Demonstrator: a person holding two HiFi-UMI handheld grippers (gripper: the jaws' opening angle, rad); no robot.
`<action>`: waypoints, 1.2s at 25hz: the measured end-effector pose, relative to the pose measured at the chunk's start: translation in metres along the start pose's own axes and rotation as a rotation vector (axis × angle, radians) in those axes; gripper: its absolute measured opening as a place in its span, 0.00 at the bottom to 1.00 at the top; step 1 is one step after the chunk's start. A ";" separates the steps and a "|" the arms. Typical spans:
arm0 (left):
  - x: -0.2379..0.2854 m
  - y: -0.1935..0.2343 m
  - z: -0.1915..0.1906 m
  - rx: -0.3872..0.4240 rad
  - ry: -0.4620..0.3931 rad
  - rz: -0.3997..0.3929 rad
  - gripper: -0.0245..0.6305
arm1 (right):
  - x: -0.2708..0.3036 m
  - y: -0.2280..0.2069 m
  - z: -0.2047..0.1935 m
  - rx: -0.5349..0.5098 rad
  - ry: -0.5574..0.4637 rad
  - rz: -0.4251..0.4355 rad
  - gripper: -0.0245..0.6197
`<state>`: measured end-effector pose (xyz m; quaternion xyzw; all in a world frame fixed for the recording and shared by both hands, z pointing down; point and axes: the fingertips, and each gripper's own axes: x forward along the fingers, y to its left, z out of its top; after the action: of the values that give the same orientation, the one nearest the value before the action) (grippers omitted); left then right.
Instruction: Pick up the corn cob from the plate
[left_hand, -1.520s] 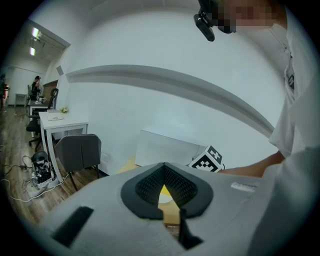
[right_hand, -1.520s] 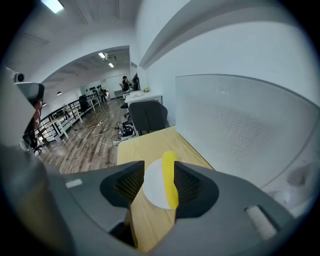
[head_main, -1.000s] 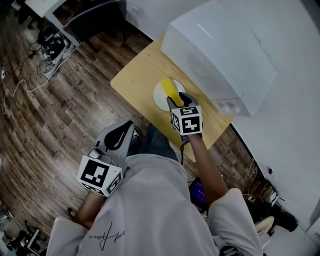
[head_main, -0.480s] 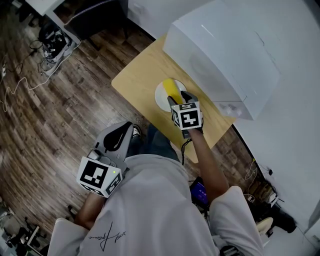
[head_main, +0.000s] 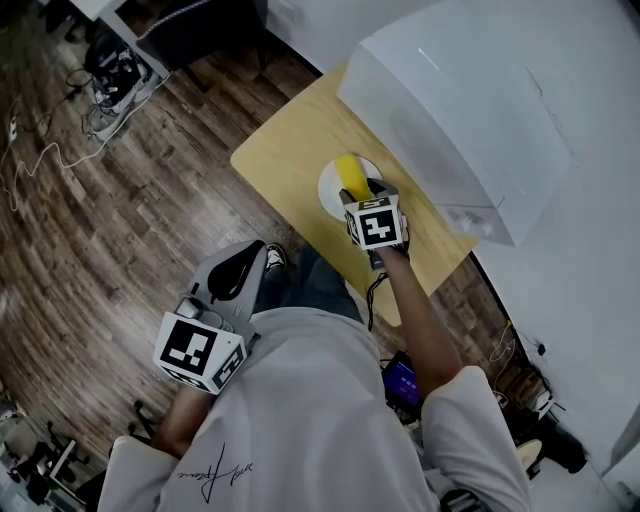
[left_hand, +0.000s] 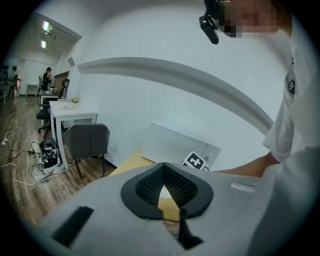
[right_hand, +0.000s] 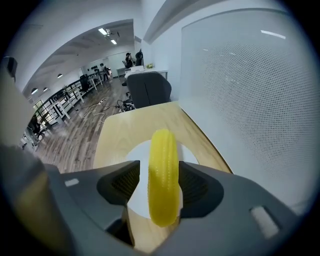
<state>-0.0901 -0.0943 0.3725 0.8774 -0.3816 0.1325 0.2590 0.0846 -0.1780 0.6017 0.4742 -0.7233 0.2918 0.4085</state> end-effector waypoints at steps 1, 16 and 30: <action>0.000 0.000 0.000 -0.005 -0.001 0.003 0.03 | 0.003 0.000 -0.001 -0.005 0.004 -0.002 0.44; 0.004 -0.004 -0.002 -0.020 0.003 0.012 0.03 | 0.025 -0.007 -0.005 -0.039 0.064 -0.004 0.46; 0.011 -0.010 -0.007 -0.019 0.017 0.013 0.03 | 0.036 -0.006 -0.009 -0.047 0.082 0.022 0.46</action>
<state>-0.0753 -0.0913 0.3795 0.8711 -0.3864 0.1381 0.2697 0.0857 -0.1892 0.6380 0.4441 -0.7178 0.2983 0.4456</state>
